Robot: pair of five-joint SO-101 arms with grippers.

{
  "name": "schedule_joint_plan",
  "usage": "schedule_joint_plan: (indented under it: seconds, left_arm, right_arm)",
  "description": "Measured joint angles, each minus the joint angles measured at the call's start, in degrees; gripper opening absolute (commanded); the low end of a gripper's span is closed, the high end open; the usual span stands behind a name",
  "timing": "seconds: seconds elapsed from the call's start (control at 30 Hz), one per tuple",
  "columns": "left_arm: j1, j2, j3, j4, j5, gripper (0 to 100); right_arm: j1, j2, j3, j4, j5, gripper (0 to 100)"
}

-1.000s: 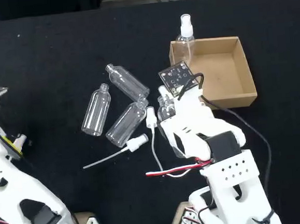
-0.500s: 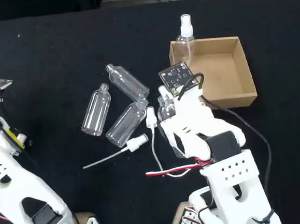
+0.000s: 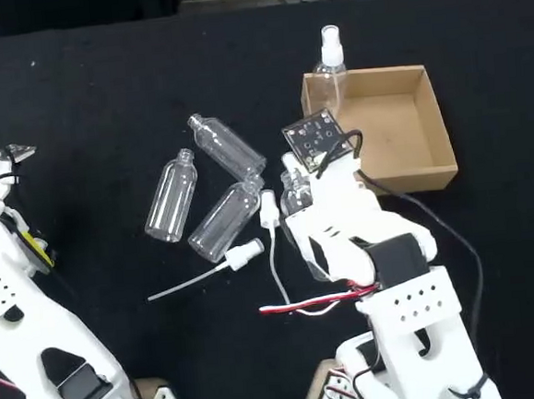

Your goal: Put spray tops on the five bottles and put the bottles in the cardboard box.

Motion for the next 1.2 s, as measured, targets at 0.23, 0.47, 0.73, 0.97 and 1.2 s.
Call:
schedule_joint_plan:
  seconds: [0.23,0.47,0.73,0.97,1.2]
  left_arm:
    - [0.09,-0.62,1.32,0.09,0.18,3]
    - [0.00,-8.53,12.66,-0.09,0.18,3]
    - [3.78,-34.73,27.16,0.00,13.45,3]
    - [14.95,-53.71,29.71,0.00,36.75,3]
    - [25.85,-64.70,29.01,-5.54,55.03,3]
  right_arm:
    - [0.00,0.00,0.00,-0.44,0.00,1.1]
    - [0.00,0.00,0.00,-1.32,0.00,1.1]
    - [-10.99,0.00,-0.70,-5.01,0.00,1.1]
    - [-16.09,0.00,5.63,-24.44,-0.09,1.1]
    - [-15.65,-0.97,13.98,-33.67,-5.27,1.1]
